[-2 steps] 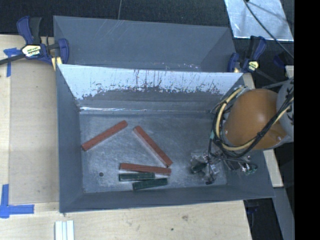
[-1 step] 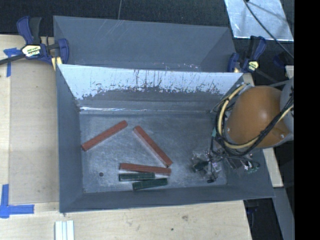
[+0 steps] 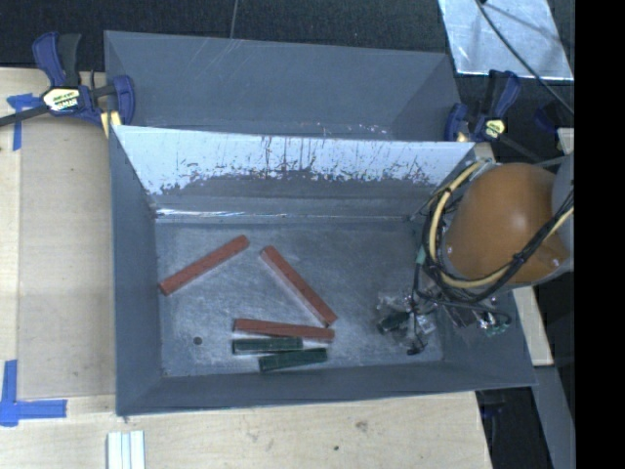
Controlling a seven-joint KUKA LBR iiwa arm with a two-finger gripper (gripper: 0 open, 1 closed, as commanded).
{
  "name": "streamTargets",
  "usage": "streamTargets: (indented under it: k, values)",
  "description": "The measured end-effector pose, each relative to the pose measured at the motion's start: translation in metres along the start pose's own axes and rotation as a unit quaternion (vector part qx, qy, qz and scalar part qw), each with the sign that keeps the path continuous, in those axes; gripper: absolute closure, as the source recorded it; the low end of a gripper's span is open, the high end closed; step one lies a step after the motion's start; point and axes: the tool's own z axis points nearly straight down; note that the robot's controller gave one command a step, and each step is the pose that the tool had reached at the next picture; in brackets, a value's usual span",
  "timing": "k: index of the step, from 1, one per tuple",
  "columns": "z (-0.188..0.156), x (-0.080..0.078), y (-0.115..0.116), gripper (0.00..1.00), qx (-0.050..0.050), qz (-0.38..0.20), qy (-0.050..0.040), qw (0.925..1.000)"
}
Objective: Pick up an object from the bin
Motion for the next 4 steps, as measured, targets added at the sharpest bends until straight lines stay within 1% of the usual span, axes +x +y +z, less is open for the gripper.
streamTargets:
  k: [2,3,4]
  values:
    - [-0.015,0.000,0.000,1.00,0.000,0.000,0.0000,1.0000]
    - [-0.026,0.001,0.001,1.00,-0.002,0.001,0.0025,1.0000]
    - [-0.069,-0.001,-0.001,1.00,0.001,0.001,-0.0017,1.0000]
